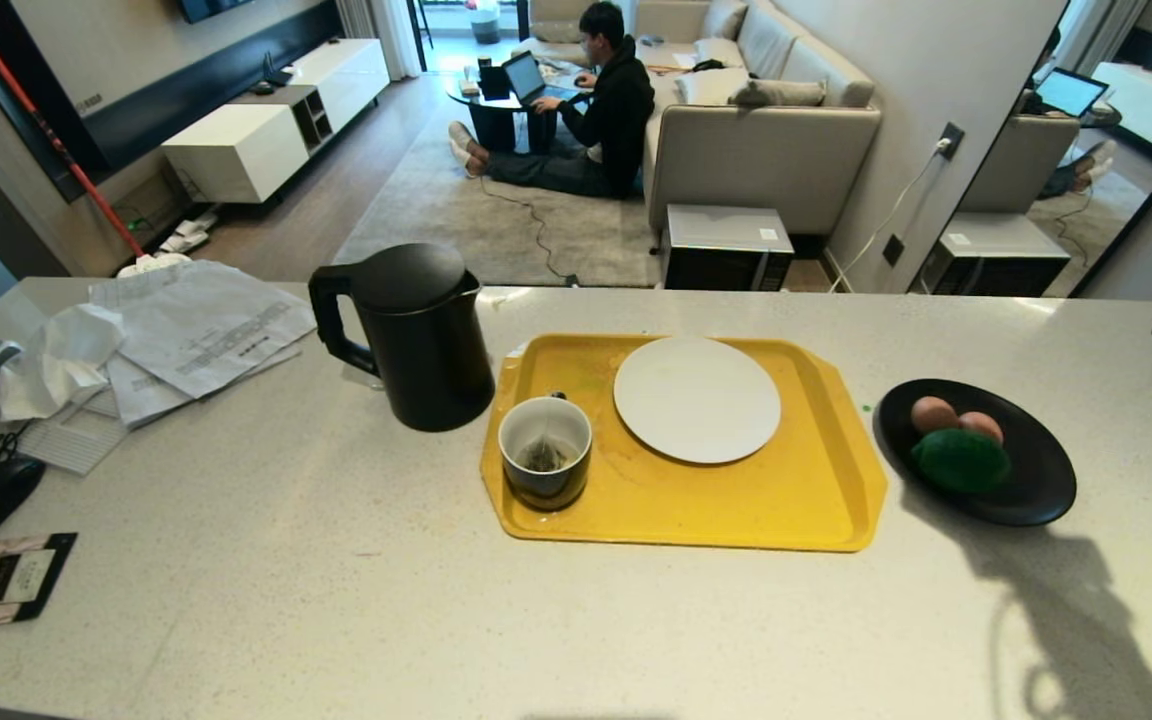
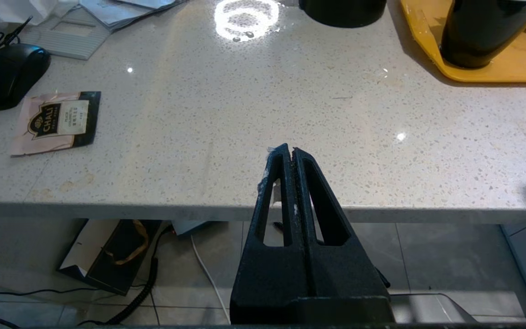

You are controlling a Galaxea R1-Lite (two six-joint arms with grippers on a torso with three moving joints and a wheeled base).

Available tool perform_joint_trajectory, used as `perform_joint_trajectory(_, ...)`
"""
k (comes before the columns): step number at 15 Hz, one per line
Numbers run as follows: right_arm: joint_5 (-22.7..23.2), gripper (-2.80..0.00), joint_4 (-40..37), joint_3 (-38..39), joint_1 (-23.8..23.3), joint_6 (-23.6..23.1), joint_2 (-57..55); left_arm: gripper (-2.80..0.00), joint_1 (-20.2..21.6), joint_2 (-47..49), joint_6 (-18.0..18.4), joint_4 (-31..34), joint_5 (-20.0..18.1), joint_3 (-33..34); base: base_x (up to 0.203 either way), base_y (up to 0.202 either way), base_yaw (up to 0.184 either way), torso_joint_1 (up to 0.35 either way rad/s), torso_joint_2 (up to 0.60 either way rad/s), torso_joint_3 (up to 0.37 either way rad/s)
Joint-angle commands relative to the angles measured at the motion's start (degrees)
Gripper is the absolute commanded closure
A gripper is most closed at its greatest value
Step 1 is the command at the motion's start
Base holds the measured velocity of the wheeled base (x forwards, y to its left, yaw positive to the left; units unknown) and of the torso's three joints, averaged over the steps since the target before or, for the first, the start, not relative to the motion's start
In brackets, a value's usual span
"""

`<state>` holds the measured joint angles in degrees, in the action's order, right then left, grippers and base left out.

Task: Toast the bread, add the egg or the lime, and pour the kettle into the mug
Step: Put the bread slices in the toaster

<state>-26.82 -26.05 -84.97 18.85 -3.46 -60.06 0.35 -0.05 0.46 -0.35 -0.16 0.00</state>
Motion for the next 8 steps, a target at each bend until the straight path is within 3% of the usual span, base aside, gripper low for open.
perform_joint_trajectory(1,-0.24,0.00,-1.66,-1.30,-0.04,-0.05,-0.73,0.00,0.00,-0.04,-0.02,-0.02,-0.02,0.00,0.000,0.000,0.000,0.176,-0.31,-0.144)
perform_joint_trajectory(8,-0.60,0.00,-1.82,-2.22,-0.21,-0.05,-1.37,0.00,0.08,-0.04,-0.02,-0.02,-0.02,0.00,0.000,0.000,0.000,0.175,-0.32,-0.145)
